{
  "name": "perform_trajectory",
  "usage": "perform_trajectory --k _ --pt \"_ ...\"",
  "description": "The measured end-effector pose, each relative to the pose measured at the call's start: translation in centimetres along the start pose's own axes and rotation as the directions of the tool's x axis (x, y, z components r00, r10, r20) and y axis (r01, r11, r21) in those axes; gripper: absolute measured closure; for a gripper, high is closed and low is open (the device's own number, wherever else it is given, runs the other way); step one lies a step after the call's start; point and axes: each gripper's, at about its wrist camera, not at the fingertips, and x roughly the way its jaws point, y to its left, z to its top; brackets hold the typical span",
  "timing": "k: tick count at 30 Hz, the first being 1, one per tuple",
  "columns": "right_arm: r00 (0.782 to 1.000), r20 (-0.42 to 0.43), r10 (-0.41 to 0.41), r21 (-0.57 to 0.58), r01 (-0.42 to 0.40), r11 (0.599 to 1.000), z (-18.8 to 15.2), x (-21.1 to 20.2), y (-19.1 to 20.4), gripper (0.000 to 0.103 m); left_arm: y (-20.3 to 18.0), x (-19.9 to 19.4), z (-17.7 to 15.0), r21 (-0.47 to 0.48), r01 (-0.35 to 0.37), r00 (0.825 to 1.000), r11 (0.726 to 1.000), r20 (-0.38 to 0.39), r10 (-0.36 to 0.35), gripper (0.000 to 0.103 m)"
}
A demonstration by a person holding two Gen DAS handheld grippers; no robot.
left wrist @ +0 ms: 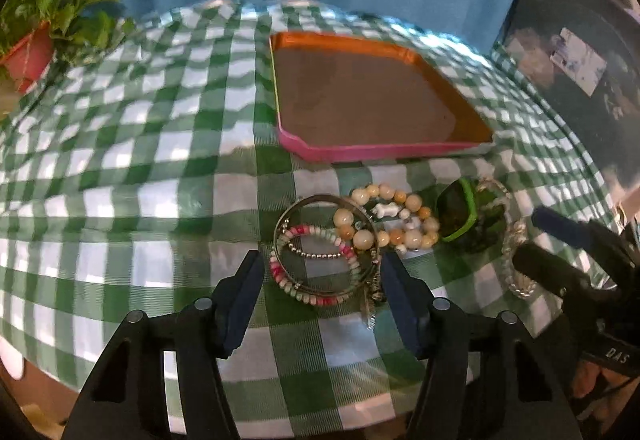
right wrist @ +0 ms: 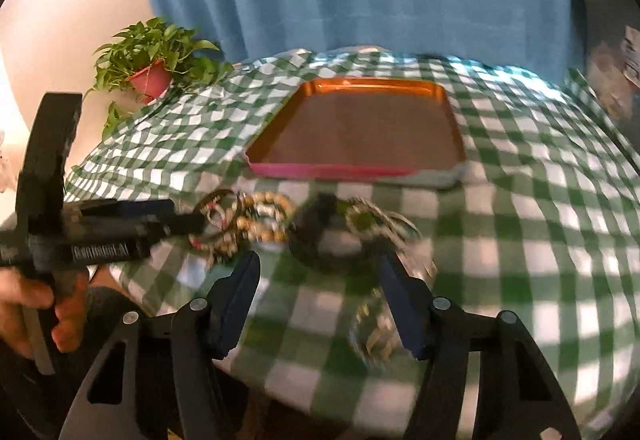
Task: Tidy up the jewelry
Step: 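Grasp the silver bangle with the left tool while the right tool grasps the green watch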
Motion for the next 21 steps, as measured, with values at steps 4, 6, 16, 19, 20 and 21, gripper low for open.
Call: perform_trajectory --k 4,6,16,19,20,21 --pt "0.999 -0.040 0.005 0.013 -0.005 1.000 0.8 2.8 -0.2 0.044 0.8 1.1 0.3 -0.028 0.016 1.000 0.999 -0.006 -0.016 0.038" --pt "0.999 -0.034 -0.009 0.009 0.009 1.000 0.9 3.3 -0.2 0.044 0.7 1.2 0.4 -0.014 0.011 1.000 1.000 -0.005 -0.011 0.037" --pt "0.997 -0.076 0.002 -0.006 -0.002 1.000 1.2 5.1 0.8 0.044 0.0 1.5 0.5 0.032 0.025 1.000 0.999 -0.001 -0.025 0.026" --pt "0.997 -0.079 -0.009 -0.006 0.009 1.000 1.3 5.2 0.8 0.044 -0.1 1.8 0.5 0.038 0.028 1.000 0.999 0.009 -0.029 0.026" --pt "0.997 -0.081 -0.014 -0.009 0.013 1.000 1.4 5.3 0.9 0.045 -0.2 1.8 0.4 0.044 0.024 1.000 0.999 0.014 -0.025 0.026" --pt "0.996 -0.084 -0.016 -0.012 0.015 1.000 1.4 5.4 0.9 0.045 -0.3 1.8 0.4 0.053 0.021 1.000 0.998 0.017 -0.022 0.026"
